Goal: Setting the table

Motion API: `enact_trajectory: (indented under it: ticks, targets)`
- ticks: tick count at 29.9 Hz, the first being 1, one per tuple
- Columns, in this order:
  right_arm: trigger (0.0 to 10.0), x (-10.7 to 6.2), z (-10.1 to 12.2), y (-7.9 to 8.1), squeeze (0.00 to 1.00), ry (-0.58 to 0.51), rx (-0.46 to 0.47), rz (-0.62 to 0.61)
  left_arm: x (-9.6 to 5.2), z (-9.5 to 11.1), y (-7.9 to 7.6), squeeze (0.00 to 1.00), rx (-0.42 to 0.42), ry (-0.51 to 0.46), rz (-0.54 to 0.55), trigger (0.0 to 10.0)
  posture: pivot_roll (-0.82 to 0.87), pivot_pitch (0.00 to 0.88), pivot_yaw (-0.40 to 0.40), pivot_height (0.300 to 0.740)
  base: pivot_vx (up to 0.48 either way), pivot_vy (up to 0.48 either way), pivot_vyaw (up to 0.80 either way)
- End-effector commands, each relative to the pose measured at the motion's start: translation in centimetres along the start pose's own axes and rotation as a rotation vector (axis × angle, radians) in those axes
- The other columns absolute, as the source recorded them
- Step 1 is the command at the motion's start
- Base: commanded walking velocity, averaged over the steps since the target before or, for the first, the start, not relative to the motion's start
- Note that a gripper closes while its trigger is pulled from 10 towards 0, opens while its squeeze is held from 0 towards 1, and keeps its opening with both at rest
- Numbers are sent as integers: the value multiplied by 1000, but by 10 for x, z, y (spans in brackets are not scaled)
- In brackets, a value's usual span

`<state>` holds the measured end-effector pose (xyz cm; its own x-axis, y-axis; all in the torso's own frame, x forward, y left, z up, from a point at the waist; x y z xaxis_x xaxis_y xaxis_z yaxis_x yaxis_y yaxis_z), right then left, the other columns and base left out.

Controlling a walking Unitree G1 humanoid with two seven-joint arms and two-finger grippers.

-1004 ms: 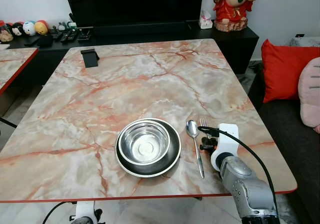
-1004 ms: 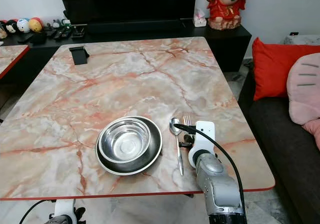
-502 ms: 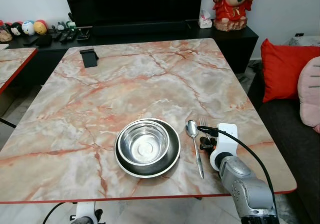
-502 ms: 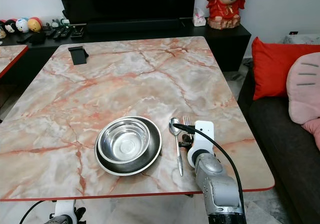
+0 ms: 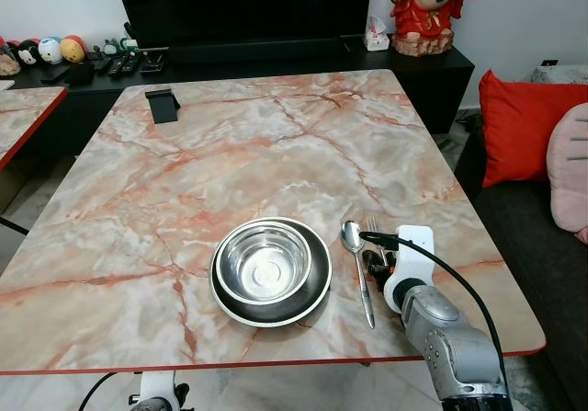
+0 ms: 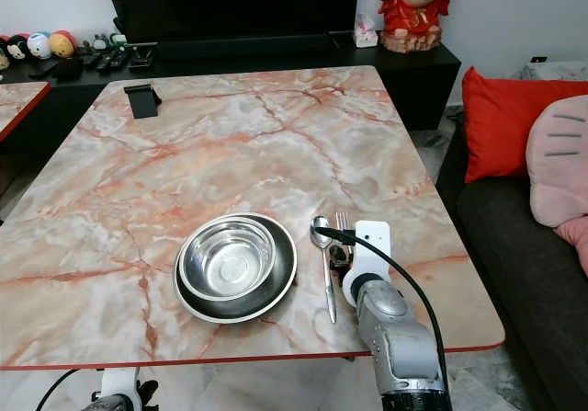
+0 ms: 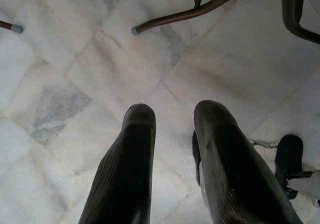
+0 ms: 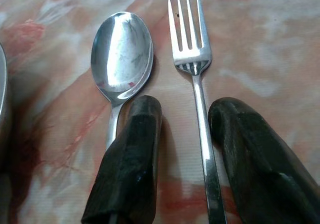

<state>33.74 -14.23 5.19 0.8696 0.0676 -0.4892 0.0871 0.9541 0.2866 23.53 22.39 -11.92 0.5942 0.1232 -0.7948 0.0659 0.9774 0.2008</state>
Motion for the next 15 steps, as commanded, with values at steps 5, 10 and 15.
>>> enact_trajectory:
  ticks: [5,10,15]
  targets:
    - [10000,-1,14,2,0,-49,-26,-6,-1,-4,2,0,13,10,0,10000,-114,0,49,740,0,0,0]
    - [10000,-2,27,-5,0,-111,-76,-48,-1,-4,2,0,12,9,-1,10000,-115,0,50,740,0,0,0]
    - [10000,-6,44,-8,0,-183,-90,-74,-1,-4,2,0,13,8,-2,10000,-115,0,51,740,0,0,0]
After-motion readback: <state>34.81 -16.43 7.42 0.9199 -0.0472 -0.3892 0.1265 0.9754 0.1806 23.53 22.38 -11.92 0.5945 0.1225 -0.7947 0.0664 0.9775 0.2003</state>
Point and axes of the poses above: a point about 5 cm out from each wrist's last joint towards the gripper, its own x axis pointing out of the wrist towards the gripper, its own z axis along the axis of the wrist's last joint, y = z × x, the point moved 6 cm from there along x, pointing out of the wrist towards the gripper, and after that the axes turned 13 degrees about x, right-handed, at the moved point
